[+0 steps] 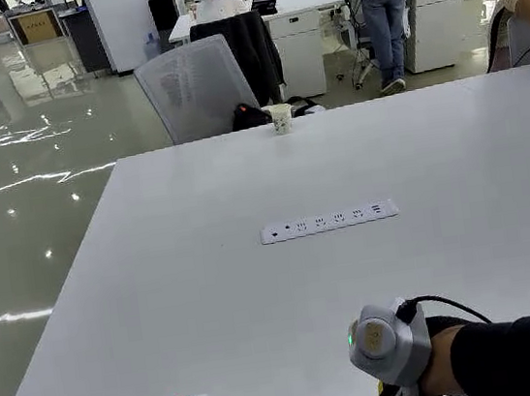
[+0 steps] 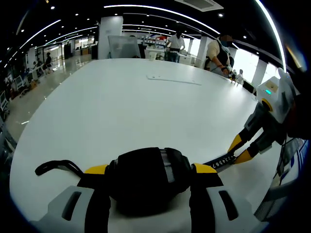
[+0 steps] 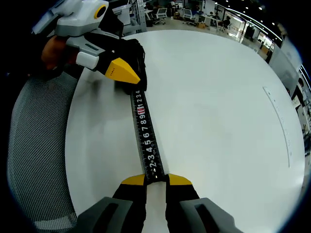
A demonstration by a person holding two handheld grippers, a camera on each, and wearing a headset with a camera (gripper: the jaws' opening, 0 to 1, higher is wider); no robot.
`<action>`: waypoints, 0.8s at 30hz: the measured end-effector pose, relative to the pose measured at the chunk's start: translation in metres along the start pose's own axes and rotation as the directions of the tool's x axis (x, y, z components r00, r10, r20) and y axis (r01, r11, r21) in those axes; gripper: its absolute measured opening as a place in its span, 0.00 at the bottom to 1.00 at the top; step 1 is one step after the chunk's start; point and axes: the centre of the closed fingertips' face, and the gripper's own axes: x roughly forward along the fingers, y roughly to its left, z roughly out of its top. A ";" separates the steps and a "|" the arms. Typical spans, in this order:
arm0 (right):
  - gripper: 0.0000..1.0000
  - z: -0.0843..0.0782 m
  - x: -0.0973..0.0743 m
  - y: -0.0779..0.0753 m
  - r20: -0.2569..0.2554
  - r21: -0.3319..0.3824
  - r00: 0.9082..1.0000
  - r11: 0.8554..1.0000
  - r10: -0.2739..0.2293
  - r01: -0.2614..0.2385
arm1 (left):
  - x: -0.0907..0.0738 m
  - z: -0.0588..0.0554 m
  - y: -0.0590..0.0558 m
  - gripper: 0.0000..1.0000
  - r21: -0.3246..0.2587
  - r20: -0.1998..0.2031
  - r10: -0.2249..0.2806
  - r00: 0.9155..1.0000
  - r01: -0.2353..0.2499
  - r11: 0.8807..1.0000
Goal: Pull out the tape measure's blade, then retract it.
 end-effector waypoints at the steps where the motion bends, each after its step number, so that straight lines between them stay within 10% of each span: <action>1: 0.11 0.000 0.000 0.000 0.001 0.000 1.000 1.000 0.000 0.000 | 0.000 0.000 0.000 0.61 0.001 -0.001 0.000 1.000 0.000 1.000; 24: 0.11 0.009 0.004 0.001 0.003 0.002 1.000 1.000 0.006 -0.006 | 0.001 0.000 0.000 0.61 0.001 -0.003 0.000 1.000 0.000 1.000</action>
